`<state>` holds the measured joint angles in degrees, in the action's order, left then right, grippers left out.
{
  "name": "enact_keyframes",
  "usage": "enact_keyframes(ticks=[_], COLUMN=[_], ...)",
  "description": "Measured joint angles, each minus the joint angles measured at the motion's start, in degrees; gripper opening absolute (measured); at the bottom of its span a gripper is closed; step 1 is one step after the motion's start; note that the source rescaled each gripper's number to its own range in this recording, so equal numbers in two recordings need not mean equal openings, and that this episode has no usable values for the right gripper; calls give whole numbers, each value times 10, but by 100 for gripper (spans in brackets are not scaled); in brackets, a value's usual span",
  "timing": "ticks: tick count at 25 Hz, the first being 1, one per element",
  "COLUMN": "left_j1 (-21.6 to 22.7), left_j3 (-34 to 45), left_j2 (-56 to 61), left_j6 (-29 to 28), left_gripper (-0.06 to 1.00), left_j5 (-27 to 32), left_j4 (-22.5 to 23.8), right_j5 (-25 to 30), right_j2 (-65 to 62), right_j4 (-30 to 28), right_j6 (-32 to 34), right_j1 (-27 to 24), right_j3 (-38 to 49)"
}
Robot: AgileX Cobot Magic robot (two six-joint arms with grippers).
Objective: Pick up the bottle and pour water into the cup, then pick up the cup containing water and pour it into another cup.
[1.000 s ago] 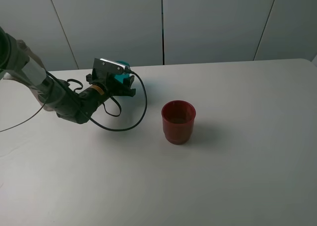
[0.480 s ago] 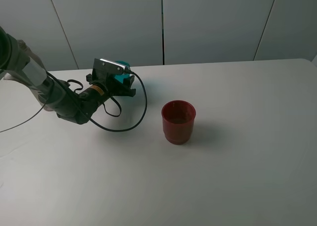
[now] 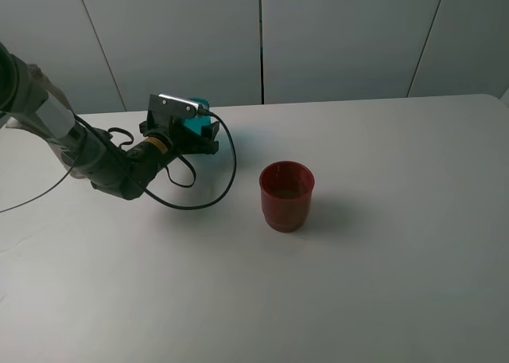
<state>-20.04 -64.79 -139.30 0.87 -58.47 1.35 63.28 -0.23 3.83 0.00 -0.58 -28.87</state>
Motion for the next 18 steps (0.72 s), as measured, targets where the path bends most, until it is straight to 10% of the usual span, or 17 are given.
enact_keyframes(ticks=[18], left_j1=[0], left_j3=[122], left_j2=[106], left_j6=[-3], left_gripper=[92], left_j5=[21], left_j4=[12], right_j5=[0], right_j2=[0], right_j4=[0], right_j6=[0], right_j1=[0], right_j3=[0])
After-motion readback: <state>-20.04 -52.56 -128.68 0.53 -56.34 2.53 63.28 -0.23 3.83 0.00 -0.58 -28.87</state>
